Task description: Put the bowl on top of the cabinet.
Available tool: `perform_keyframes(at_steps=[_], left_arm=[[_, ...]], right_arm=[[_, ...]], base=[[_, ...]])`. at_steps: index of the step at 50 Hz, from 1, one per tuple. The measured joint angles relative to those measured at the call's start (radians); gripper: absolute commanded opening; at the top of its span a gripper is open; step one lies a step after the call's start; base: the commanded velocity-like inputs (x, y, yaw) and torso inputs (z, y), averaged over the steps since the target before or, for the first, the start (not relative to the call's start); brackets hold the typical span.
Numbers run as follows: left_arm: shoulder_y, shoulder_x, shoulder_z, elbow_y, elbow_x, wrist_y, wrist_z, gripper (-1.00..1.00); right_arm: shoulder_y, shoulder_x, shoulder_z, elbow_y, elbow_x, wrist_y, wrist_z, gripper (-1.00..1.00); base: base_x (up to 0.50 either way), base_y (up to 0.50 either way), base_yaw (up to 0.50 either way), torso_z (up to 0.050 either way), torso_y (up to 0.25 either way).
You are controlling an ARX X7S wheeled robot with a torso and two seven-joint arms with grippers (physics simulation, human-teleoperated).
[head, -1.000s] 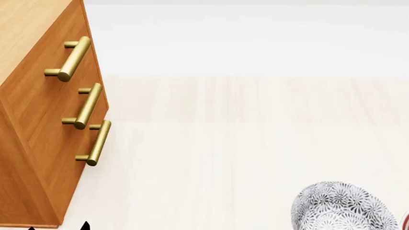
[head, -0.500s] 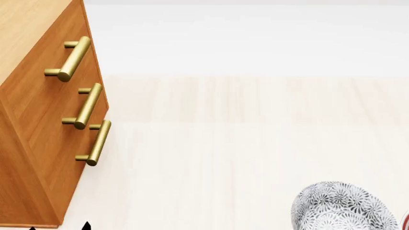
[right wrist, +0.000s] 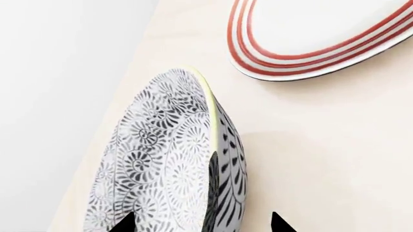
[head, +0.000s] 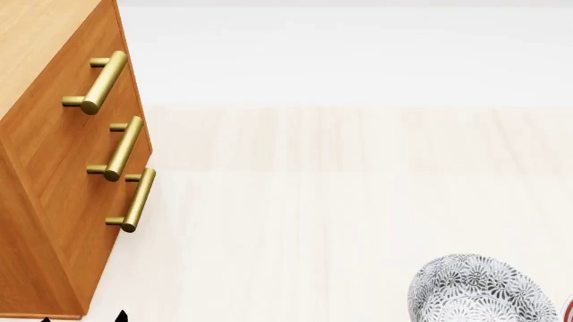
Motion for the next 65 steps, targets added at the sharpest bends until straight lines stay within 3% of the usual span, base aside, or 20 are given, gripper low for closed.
perform_keyframes(at_steps=[14, 15, 42, 65], left_arm=[[-0.001, -0.004, 0.005, 0.001, -0.001, 0.002, -0.004, 1.0], [-0.001, -0.004, 0.005, 0.0, -0.001, 0.003, -0.004, 1.0], [-0.003, -0.01, 0.013, -0.004, -0.005, 0.01, -0.009, 1.0], [-0.005, -0.016, 0.02, -0.005, -0.008, 0.013, -0.013, 1.0]], right_arm=[[0.008, 0.003, -0.008, 0.009, 0.0, 0.005, 0.001, 1.0], [0.008, 0.003, -0.008, 0.009, 0.0, 0.005, 0.001, -1.0], [-0.011, 0.003, -0.01, -0.013, -0.005, -0.015, 0.002, -1.0], [-0.08, 0.011, -0.044, -0.146, -0.112, -0.085, -0.1, -1.0]], base=[[0.0, 0.0, 0.0, 0.0, 0.0], [0.0, 0.0, 0.0, 0.0, 0.0], [0.0, 0.0, 0.0, 0.0, 0.0], [0.0, 0.0, 0.0, 0.0, 0.0]])
